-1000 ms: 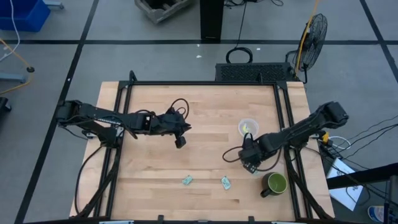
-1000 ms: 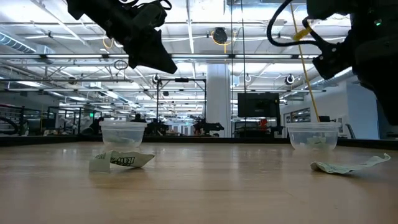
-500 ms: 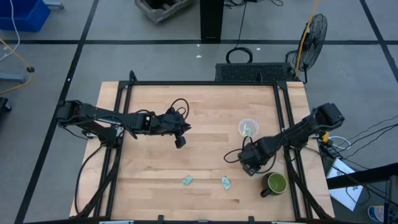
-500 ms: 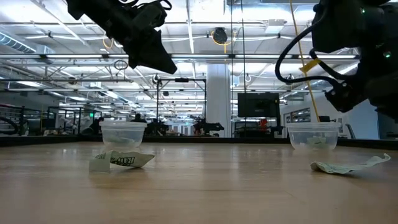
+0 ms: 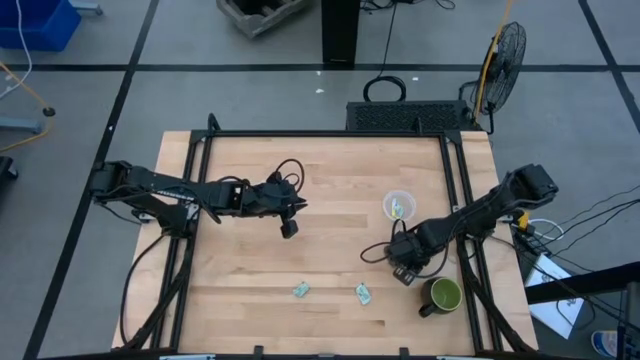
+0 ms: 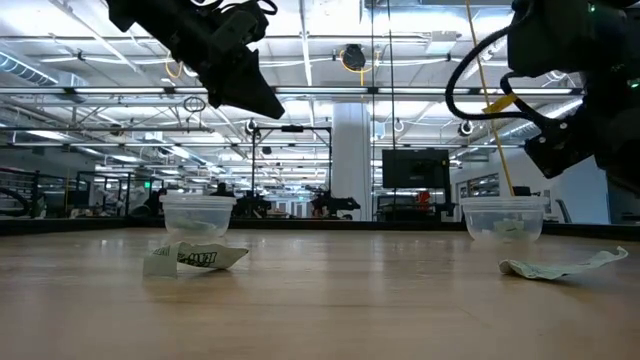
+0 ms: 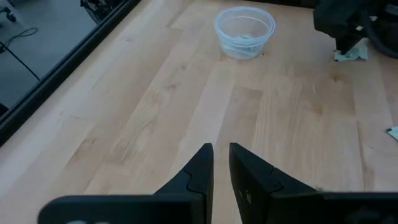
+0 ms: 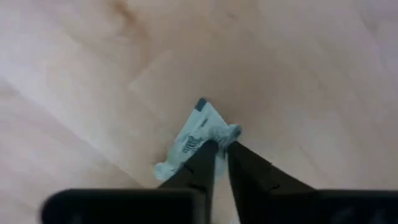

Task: Pick and place Stevia / Truvia into bins
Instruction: Put the stevia packet into the right transparent container, then put the stevia packet into the left transparent container, then put the stevia packet into the right transparent container, then return to Home Position

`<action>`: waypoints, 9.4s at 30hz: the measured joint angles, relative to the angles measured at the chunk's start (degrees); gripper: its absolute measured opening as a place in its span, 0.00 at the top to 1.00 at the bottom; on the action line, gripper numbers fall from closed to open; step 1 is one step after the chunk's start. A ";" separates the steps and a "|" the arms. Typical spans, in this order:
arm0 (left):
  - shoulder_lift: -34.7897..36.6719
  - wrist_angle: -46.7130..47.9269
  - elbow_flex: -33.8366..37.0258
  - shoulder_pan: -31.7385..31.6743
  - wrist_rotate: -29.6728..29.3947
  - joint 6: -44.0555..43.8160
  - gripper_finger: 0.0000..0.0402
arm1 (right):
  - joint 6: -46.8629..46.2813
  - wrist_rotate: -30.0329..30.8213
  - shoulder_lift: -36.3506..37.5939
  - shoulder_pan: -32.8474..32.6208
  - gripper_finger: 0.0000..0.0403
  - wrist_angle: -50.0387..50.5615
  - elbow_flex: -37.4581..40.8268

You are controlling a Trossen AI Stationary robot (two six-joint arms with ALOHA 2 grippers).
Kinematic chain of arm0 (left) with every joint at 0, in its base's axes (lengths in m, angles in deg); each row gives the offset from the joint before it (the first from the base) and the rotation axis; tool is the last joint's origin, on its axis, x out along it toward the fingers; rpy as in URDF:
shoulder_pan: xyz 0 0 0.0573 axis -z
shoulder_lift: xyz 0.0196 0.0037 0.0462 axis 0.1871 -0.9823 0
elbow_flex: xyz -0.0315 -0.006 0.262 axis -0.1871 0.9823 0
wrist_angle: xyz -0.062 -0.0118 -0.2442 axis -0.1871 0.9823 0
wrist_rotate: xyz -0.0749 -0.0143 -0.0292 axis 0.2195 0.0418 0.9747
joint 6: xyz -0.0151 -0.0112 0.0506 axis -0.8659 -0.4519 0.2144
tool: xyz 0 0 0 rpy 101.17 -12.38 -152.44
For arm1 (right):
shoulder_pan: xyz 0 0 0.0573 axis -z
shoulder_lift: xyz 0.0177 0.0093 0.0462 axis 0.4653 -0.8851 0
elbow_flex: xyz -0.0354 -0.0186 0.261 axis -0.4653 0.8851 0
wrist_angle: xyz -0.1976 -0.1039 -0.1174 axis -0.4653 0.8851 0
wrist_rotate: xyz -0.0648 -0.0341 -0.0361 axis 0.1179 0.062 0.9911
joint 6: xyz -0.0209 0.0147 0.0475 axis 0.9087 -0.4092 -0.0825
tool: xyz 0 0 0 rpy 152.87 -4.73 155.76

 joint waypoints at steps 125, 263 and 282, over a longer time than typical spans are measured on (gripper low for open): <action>-16.86 4.06 0.17 22.73 7.28 -12.20 0.99 | 76.99 23.58 24.33 13.99 0.77 -45.92 6.18; 11.47 7.66 3.93 -8.57 -2.56 -1.77 0.67 | 37.18 54.66 32.12 6.07 0.84 -3.53 6.27; 11.47 7.54 3.93 -8.57 -2.54 -4.40 0.67 | 36.98 48.27 27.53 9.40 0.56 -3.47 6.27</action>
